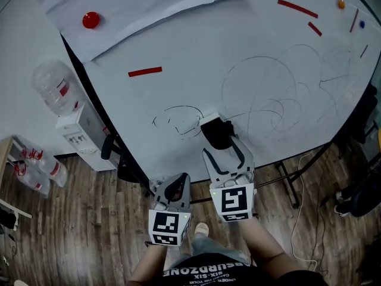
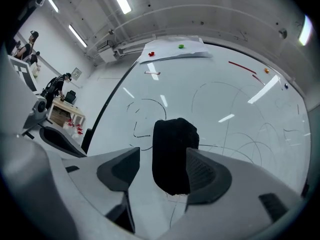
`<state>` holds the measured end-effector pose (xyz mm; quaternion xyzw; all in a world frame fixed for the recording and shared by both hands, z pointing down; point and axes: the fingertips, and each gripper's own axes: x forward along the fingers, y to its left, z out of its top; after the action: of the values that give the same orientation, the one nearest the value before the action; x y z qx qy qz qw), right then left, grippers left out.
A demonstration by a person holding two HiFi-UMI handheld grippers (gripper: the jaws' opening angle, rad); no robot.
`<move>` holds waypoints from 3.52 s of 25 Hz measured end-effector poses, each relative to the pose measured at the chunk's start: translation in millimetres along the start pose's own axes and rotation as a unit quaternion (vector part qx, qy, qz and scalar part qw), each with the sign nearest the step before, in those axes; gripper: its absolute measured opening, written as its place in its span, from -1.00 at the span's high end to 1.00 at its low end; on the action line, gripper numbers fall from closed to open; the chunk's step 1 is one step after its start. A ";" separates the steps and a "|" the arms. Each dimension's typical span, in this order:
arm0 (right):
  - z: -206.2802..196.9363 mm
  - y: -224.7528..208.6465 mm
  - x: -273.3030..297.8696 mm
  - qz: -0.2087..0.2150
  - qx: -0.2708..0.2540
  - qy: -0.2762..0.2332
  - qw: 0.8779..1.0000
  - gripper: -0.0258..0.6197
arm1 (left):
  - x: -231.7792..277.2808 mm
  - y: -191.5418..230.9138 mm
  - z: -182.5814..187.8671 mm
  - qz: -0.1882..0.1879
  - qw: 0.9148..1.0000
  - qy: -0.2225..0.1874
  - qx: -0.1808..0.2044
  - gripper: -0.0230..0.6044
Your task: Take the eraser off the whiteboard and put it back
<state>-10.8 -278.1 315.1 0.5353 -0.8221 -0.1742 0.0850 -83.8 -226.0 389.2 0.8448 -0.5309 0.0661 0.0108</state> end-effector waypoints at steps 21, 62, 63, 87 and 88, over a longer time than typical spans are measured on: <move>-2.6 -13.5 20.3 -0.029 -0.026 -0.001 0.999 0.11 | 18.5 6.1 -7.1 -0.003 1.000 0.006 -0.004 0.90; -0.5 -20.8 33.6 0.000 -0.032 -0.004 0.999 0.21 | 26.7 8.6 -13.1 -0.011 1.000 0.017 -0.007 0.90; -0.1 -20.5 32.6 0.002 -0.029 -0.004 1.000 0.21 | 26.3 8.3 -13.2 -0.011 1.000 0.017 -0.007 0.90; 0.0 -21.5 -12.6 0.010 -0.005 -0.011 1.000 0.22 | 4.7 -15.9 -11.1 -0.009 1.000 0.017 0.001 0.90; -0.8 -20.9 -14.9 0.010 -0.003 -0.009 1.000 0.22 | 3.4 -16.8 -11.4 -0.008 1.000 0.017 0.001 0.90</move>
<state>13.4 -272.4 308.7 0.5248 -0.8278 -0.1808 0.0810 -68.4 -220.7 401.8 0.8480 -0.5235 0.0809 0.0198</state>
